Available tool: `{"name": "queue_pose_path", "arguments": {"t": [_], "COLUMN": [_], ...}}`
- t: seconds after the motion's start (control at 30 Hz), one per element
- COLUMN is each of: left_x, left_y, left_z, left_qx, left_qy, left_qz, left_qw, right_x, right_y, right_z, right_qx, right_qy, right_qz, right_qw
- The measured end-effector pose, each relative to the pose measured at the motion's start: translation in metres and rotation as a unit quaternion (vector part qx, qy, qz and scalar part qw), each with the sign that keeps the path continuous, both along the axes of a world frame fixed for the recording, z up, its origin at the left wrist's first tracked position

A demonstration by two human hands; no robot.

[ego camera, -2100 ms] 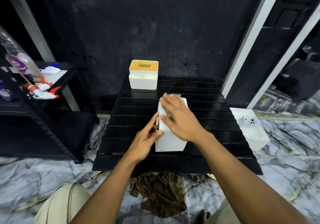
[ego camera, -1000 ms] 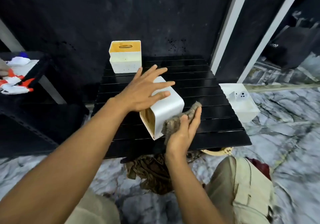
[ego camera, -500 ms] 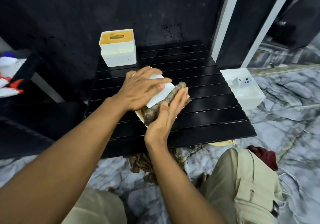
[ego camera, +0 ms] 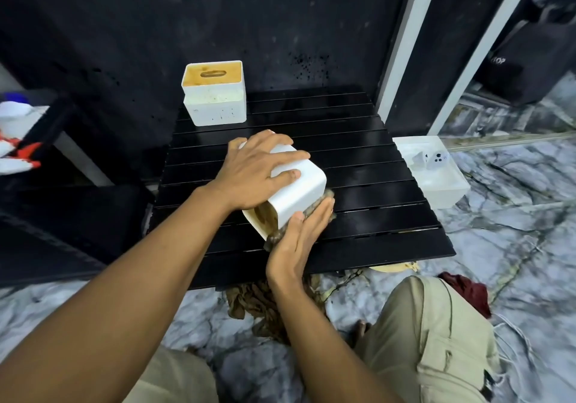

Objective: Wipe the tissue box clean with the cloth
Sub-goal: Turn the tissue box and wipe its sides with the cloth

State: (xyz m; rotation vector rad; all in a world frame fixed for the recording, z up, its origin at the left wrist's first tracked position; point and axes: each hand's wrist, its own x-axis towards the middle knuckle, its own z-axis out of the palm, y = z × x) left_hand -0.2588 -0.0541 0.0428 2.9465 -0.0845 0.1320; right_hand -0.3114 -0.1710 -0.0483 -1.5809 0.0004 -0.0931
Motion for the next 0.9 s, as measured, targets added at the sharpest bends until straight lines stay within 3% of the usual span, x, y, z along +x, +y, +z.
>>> {"name": "queue_pose_path", "arguments": {"t": [0.1, 0.17, 0.37, 0.4, 0.5, 0.57, 0.77, 0.83, 0.9], "left_x": [-0.001, -0.002, -0.004, -0.004, -0.004, -0.004, -0.005, -0.006, -0.006], "left_y": [-0.003, -0.003, -0.005, -0.005, -0.006, -0.007, -0.008, -0.009, -0.008], "left_z": [0.001, 0.001, 0.0, 0.001, 0.001, 0.002, 0.001, 0.0, 0.001], "left_qx": [0.004, 0.001, -0.003, -0.003, -0.005, -0.002, 0.012, 0.01, 0.009], "left_qy": [-0.003, -0.004, -0.012, -0.01, -0.005, -0.006, -0.015, -0.01, 0.001], "left_qz": [0.01, 0.017, 0.016, 0.016, 0.016, 0.02, 0.019, 0.02, 0.017], "left_qw": [1.0, 1.0, 1.0, 1.0, 1.0, 1.0, 1.0, 1.0, 1.0], "right_x": [0.009, 0.018, -0.011, -0.014, -0.004, 0.006, -0.002, -0.002, 0.008], "right_y": [-0.004, -0.003, 0.006, 0.005, 0.001, -0.004, -0.005, -0.004, -0.009], "right_z": [0.003, 0.022, 0.031, 0.018, -0.001, 0.007, 0.033, 0.01, -0.008], "right_qx": [0.02, 0.046, 0.019, 0.009, 0.036, 0.052, 0.008, 0.006, 0.058], "right_qy": [0.119, 0.144, -0.11, -0.093, 0.085, 0.118, -0.172, -0.129, 0.015], "right_qz": [0.008, -0.008, -0.008, -0.012, -0.002, 0.01, 0.041, 0.024, 0.007], "right_qw": [0.993, 0.989, 0.994, 0.996, 0.996, 0.992, 0.984, 0.991, 0.998]}}
